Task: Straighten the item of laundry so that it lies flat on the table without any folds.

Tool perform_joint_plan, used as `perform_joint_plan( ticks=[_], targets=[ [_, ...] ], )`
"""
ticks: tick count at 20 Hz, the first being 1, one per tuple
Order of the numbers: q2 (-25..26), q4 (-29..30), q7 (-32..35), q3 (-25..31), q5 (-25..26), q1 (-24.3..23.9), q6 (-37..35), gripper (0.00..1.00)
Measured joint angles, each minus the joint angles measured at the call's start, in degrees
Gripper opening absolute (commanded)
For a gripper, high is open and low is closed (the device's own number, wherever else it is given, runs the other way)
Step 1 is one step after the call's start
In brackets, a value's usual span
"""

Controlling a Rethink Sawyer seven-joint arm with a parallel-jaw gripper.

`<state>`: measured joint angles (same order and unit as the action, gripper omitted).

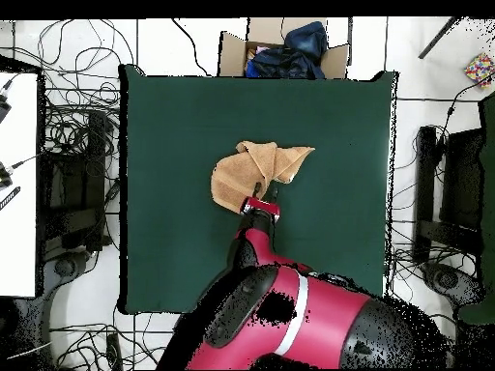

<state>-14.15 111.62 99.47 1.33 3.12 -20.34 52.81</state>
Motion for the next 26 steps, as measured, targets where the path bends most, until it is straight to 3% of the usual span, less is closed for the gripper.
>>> perform_joint_plan(
  ticks=[1,2,21,26],
  targets=[
    [0.1,-0.1,0.0,0.0,0.0,0.0,0.0,1.00],
    [0.3,-0.3,0.0,0.0,0.0,0.0,0.0,0.00],
    [1.4,-1.5,0.0,0.2,0.0,0.1,0.3,0.00],
    [0.0,-0.2,0.0,0.2,-2.3,0.8,0.2,0.00]
  ],
)
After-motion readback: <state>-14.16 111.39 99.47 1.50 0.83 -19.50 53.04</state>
